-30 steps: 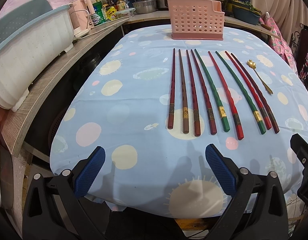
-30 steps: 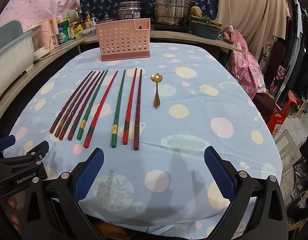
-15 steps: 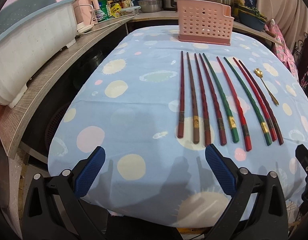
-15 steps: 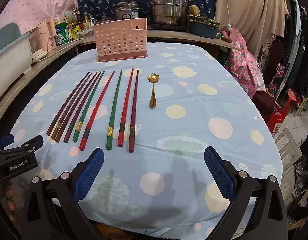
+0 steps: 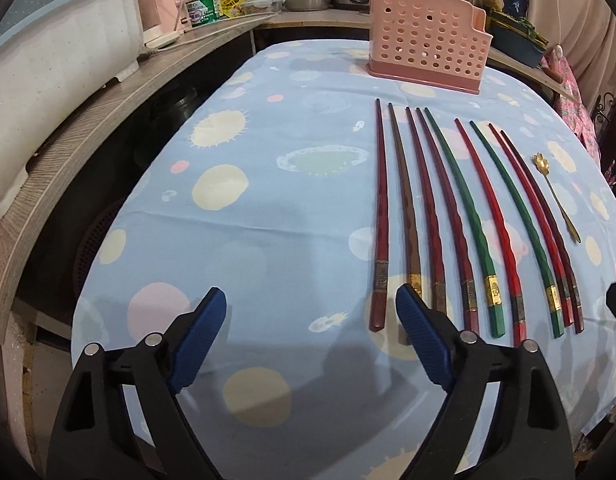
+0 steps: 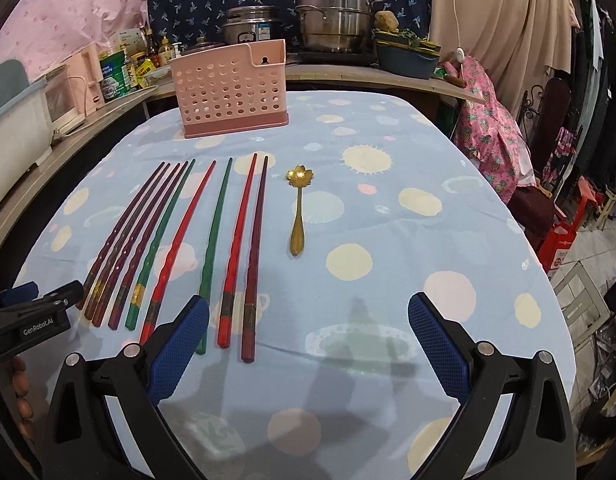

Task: Organize utensils
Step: 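Close the left tool on a dark brown chopstick while the right tool grasps the gold spoon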

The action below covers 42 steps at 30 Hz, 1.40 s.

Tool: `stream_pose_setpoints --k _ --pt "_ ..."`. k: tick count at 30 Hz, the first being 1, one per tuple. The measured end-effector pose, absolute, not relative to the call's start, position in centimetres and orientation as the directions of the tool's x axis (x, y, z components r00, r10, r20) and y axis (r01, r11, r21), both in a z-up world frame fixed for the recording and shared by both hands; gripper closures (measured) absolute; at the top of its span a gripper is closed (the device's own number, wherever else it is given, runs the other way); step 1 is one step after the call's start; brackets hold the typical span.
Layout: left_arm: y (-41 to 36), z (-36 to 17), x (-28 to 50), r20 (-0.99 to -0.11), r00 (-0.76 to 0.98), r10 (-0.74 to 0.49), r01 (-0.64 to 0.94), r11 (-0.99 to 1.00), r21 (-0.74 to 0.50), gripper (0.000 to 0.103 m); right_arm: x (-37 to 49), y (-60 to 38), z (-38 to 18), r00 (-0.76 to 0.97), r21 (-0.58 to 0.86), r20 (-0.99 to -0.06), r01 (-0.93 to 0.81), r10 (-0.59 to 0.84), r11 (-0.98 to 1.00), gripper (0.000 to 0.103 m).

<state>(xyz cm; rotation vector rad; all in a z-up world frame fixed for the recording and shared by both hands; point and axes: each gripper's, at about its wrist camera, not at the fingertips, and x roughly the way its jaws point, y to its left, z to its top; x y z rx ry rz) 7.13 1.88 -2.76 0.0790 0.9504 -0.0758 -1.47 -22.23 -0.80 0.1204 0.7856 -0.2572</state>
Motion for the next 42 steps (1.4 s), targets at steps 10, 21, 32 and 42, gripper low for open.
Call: stream_pose_setpoints --k 10,21,32,42 --pt "1.3 -2.7 8.2 -0.84 0.535 -0.088 0.138 0.99 -0.016 0.054 2.5 -23.6 -1.6 0.658 0.04 -0.737 0.273 -0.156 0.961 0.038" --pt "0.3 -2.5 8.7 -0.863 0.479 -0.162 0.179 0.98 -0.085 0.095 5.8 -25.2 -3.7 0.608 0.085 -0.787 0.281 -0.109 0.956 0.064" --pt "1.0 -1.8 9.3 -0.867 0.467 -0.173 0.158 0.981 -0.11 0.103 6.4 -25.4 -3.3 0.599 0.12 -0.798 0.266 -0.066 0.957 0.092" --pt "2.2 0.1 9.7 -0.847 0.501 -0.176 0.14 0.983 -0.121 0.103 6.0 -26.1 -0.1 0.649 0.132 -0.757 0.259 -0.072 0.957 0.092"
